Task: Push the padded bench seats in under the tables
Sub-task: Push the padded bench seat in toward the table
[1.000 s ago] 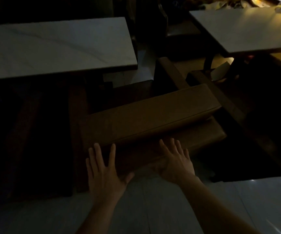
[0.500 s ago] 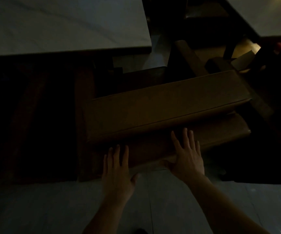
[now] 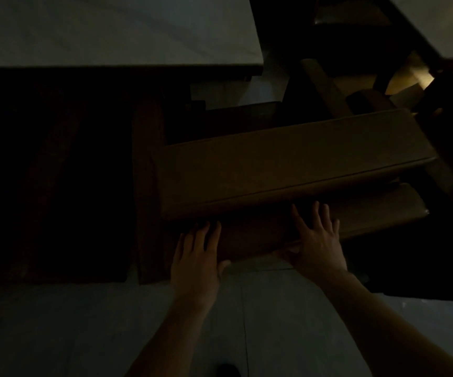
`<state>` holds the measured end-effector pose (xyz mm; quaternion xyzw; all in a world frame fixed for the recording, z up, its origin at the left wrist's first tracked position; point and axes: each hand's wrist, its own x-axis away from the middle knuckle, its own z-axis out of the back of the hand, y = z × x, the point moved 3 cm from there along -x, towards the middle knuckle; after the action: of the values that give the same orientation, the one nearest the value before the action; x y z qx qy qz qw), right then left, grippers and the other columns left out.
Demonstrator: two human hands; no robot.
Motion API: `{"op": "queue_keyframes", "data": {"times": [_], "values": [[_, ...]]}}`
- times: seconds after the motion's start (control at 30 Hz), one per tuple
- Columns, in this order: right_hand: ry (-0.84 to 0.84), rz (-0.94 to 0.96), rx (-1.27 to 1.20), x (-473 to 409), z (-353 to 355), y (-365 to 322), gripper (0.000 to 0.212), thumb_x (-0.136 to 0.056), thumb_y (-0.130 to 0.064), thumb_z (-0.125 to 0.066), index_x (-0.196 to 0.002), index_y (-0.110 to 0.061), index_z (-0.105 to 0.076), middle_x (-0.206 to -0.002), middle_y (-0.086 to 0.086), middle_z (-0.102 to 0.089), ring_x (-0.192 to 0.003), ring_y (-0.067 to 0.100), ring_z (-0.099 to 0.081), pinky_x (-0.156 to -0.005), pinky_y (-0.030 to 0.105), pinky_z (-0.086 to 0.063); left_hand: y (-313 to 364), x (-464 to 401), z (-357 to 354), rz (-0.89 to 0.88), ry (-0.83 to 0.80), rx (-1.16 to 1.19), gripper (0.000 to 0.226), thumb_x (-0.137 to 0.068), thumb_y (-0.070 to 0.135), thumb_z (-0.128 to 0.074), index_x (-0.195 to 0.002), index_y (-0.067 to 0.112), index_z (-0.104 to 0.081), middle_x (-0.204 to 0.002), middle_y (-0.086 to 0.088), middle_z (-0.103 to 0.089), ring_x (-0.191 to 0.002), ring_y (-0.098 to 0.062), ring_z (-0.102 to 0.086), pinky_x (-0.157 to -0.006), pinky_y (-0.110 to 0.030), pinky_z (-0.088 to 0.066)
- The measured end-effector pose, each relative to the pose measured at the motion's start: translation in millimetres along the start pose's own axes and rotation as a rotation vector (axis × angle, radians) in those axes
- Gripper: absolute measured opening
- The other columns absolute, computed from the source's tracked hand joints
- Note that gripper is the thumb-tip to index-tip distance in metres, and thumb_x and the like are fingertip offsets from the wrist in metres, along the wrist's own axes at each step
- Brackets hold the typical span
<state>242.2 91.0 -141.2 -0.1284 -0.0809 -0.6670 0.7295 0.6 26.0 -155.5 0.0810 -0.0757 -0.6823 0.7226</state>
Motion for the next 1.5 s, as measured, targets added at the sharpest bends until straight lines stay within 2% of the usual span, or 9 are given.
{"op": "queue_keyframes", "data": {"times": [0.13,0.3,0.43,0.67,0.8,0.93,1.2,1.5], "values": [[-0.029,-0.023,0.001,2,-1,-6,0.113,-0.076,-0.084,-0.047,-0.157,-0.031,0.012,-0.162,0.021,0.018,-0.148,0.04,0.021,-0.121,0.058,-0.001,-2,-2,3,-0.029,-0.013,-0.049,0.079,-0.082,0.054,-0.065,-0.149,0.026,-0.035,-0.147,0.0,-0.042,-0.134,-0.027,-0.035,-0.109,-0.045,-0.033],[-0.025,-0.046,-0.037,8,-2,-13,0.117,-0.065,-0.091,-0.029,-0.157,-0.03,0.011,-0.162,0.022,0.018,-0.148,0.039,0.021,-0.122,0.057,-0.002,-3,-2,6,-0.033,-0.006,-0.064,0.076,-0.084,0.054,-0.063,-0.149,0.029,-0.033,-0.147,0.001,-0.043,-0.132,-0.025,-0.037,-0.107,-0.042,-0.034],[0.012,-0.053,-0.057,16,-6,-20,0.114,-0.07,-0.09,-0.032,-0.157,-0.03,0.012,-0.162,0.021,0.018,-0.148,0.038,0.021,-0.123,0.055,-0.001,-7,0,8,-0.041,-0.019,-0.071,0.074,-0.089,0.055,-0.054,-0.152,0.031,-0.023,-0.151,0.003,-0.034,-0.135,-0.024,-0.031,-0.111,-0.041,-0.029],[0.063,-0.062,-0.057,33,-19,-45,0.112,-0.075,-0.089,-0.036,-0.157,-0.03,0.011,-0.163,0.021,0.016,-0.149,0.039,0.018,-0.123,0.054,-0.002,-32,12,13,-0.052,-0.009,-0.085,0.074,-0.083,0.054,-0.064,-0.147,0.029,-0.037,-0.142,0.001,-0.046,-0.128,-0.026,-0.04,-0.104,-0.041,-0.037],[0.058,-0.075,-0.065,44,-25,-62,0.114,-0.072,-0.092,-0.03,-0.157,-0.029,0.011,-0.163,0.021,0.017,-0.149,0.039,0.018,-0.123,0.055,-0.002,-50,20,17,-0.056,-0.007,-0.089,0.073,-0.081,0.052,-0.067,-0.145,0.029,-0.041,-0.14,0.0,-0.048,-0.127,-0.027,-0.042,-0.101,-0.044,-0.04],[0.072,-0.071,-0.082,56,-34,-80,0.114,-0.073,-0.091,-0.036,-0.157,-0.029,0.01,-0.163,0.021,0.017,-0.148,0.04,0.018,-0.122,0.056,-0.004,-71,31,21,-0.075,0.018,-0.077,0.072,-0.078,0.048,-0.072,-0.142,0.027,-0.046,-0.135,-0.002,-0.053,-0.122,-0.03,-0.047,-0.096,-0.045,-0.043],[0.08,-0.059,-0.095,81,-43,-104,0.111,-0.077,-0.088,-0.039,-0.158,-0.028,0.009,-0.163,0.022,0.015,-0.148,0.04,0.017,-0.122,0.054,-0.001,-99,54,24,-0.091,-0.018,-0.042,0.068,-0.087,0.053,-0.058,-0.147,0.03,-0.036,-0.141,-0.001,-0.047,-0.126,-0.032,-0.043,-0.098,-0.046,-0.042],[0.103,-0.08,-0.085,98,-52,-121,0.107,-0.079,-0.086,-0.036,-0.158,-0.028,0.008,-0.163,0.022,0.015,-0.148,0.04,0.018,-0.122,0.055,-0.004,-116,69,29,-0.108,-0.015,-0.012,0.07,-0.081,0.05,-0.068,-0.143,0.03,-0.045,-0.14,-0.001,-0.051,-0.125,-0.033,-0.047,-0.097,-0.046,-0.044]]}}
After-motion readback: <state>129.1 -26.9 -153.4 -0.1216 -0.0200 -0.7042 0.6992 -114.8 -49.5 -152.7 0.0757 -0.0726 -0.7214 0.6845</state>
